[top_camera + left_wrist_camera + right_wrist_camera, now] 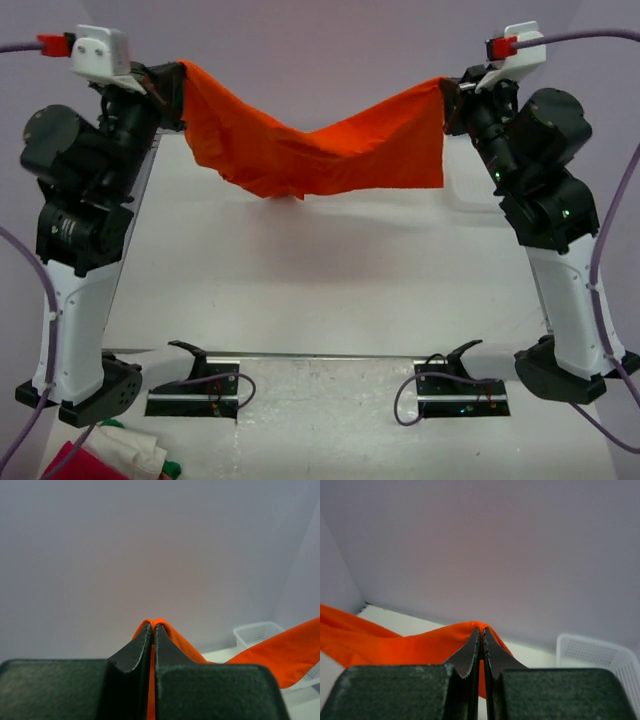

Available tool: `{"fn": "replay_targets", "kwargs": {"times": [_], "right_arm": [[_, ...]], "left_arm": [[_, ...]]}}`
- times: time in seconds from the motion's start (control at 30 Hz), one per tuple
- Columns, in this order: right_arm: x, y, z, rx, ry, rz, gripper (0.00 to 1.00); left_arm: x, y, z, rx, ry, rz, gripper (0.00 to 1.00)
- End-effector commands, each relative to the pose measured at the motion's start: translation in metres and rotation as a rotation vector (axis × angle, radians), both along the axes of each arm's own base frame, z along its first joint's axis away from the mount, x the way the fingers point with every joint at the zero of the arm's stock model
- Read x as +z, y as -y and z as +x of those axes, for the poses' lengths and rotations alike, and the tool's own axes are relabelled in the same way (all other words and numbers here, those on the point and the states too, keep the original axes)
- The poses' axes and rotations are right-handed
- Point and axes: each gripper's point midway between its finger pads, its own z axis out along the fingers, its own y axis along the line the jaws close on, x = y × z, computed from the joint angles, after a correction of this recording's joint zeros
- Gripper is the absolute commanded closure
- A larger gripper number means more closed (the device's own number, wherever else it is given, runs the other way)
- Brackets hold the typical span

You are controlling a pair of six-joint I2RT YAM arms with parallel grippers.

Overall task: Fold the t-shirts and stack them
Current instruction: Flatten out the tshirt

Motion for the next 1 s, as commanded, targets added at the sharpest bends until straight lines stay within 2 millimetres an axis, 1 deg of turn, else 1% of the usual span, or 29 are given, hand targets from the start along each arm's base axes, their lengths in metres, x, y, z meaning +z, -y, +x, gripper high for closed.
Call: {"fn": "replay_targets", "kwargs": {"times": [0.0,0.03,0.07,0.1,0.13,0.17,0.2,0.23,0.27,0.3,0.33,0.37,0.4,0.43,0.47,0.5,0.53,0.57,0.6,0.63,0.67,0.7,0.73,0.77,0.8,0.83,0.87,0.9,0.97], "right_arm": [[0.049,0.0,-0.048,0.045,0.143,-0.054,1.0],[0.056,0.002,-0.058,0.045,0.165,-0.048,1.0],[0.066,0.002,-0.067,0.046,0.195,-0.042,1.0],[0.072,0.005,-0.074,0.044,0.214,-0.035,1.0],[0.077,0.008,-0.074,0.031,0.228,-0.027,1.0],[0.086,0.013,-0.073,-0.004,0.257,-0.026,1.0],[0.084,0.008,-0.061,-0.022,0.255,-0.052,1.0],[0.087,0.006,-0.052,-0.042,0.26,-0.062,1.0],[0.104,0.013,-0.052,-0.074,0.297,-0.061,1.0],[0.096,-0.003,-0.025,-0.079,0.273,-0.097,1.0],[0.098,-0.007,-0.014,-0.082,0.279,-0.107,1.0],[0.118,0.004,-0.012,-0.115,0.326,-0.09,1.0],[0.107,-0.013,0.02,-0.1,0.305,-0.114,1.0],[0.11,-0.013,0.031,-0.105,0.319,-0.109,1.0],[0.126,-0.003,0.034,-0.129,0.364,-0.088,1.0],[0.126,-0.003,0.045,-0.135,0.372,-0.085,1.0],[0.126,-0.008,0.061,-0.134,0.398,-0.071,1.0],[0.121,-0.003,0.075,-0.136,0.393,-0.062,1.0],[0.118,-0.007,0.083,-0.106,0.4,-0.062,1.0],[0.119,-0.008,0.09,-0.098,0.418,-0.053,1.0],[0.111,-0.006,0.107,-0.104,0.408,-0.06,1.0],[0.109,-0.004,0.115,-0.115,0.414,-0.063,1.0],[0.119,0.001,0.115,-0.125,0.447,-0.066,1.0],[0.108,-0.002,0.131,-0.122,0.43,-0.079,1.0],[0.109,0.0,0.132,-0.125,0.436,-0.078,1.0],[0.113,0.001,0.13,-0.116,0.456,-0.074,1.0],[0.109,0.004,0.134,-0.11,0.441,-0.07,1.0],[0.113,0.007,0.129,-0.11,0.448,-0.063,1.0],[0.109,0.012,0.131,-0.112,0.432,-0.077,1.0]], "left_arm": [[0.072,-0.012,-0.076,-0.069,0.25,-0.019,1.0],[0.085,-0.02,-0.103,-0.075,0.309,-0.035,1.0],[0.093,-0.023,-0.113,-0.075,0.355,-0.043,1.0],[0.097,-0.027,-0.121,-0.066,0.379,-0.045,1.0],[0.104,-0.035,-0.127,-0.033,0.408,-0.057,1.0],[0.108,-0.038,-0.126,-0.009,0.427,-0.037,1.0],[0.11,-0.043,-0.121,0.028,0.425,-0.046,1.0],[0.106,-0.044,-0.097,0.079,0.397,-0.019,1.0],[0.109,-0.048,-0.088,0.124,0.403,0.005,1.0],[0.1,-0.041,-0.055,0.146,0.359,0.029,1.0],[0.102,-0.041,-0.042,0.171,0.366,0.04,1.0],[0.112,-0.04,-0.036,0.185,0.387,0.055,1.0],[0.101,-0.028,0.003,0.188,0.342,0.084,1.0],[0.105,-0.026,0.013,0.199,0.354,0.096,1.0],[0.12,-0.025,0.014,0.21,0.398,0.106,1.0],[0.109,-0.015,0.047,0.217,0.377,0.137,1.0],[0.118,-0.016,0.053,0.242,0.424,0.138,1.0],[0.121,-0.018,0.062,0.264,0.45,0.153,1.0],[0.11,-0.024,0.093,0.288,0.436,0.173,1.0],[0.115,-0.024,0.1,0.262,0.469,0.18,1.0],[0.123,-0.031,0.102,0.248,0.492,0.14,1.0],[0.122,-0.047,0.119,0.255,0.522,0.145,1.0],[0.122,-0.052,0.125,0.253,0.534,0.134,1.0],[0.122,-0.055,0.13,0.249,0.549,0.128,1.0],[0.115,-0.06,0.146,0.247,0.541,0.132,1.0],[0.119,-0.058,0.143,0.221,0.563,0.133,1.0],[0.119,-0.059,0.146,0.216,0.562,0.118,1.0],[0.115,-0.058,0.152,0.209,0.556,0.121,1.0],[0.112,-0.055,0.154,0.194,0.548,0.126,1.0]]}}
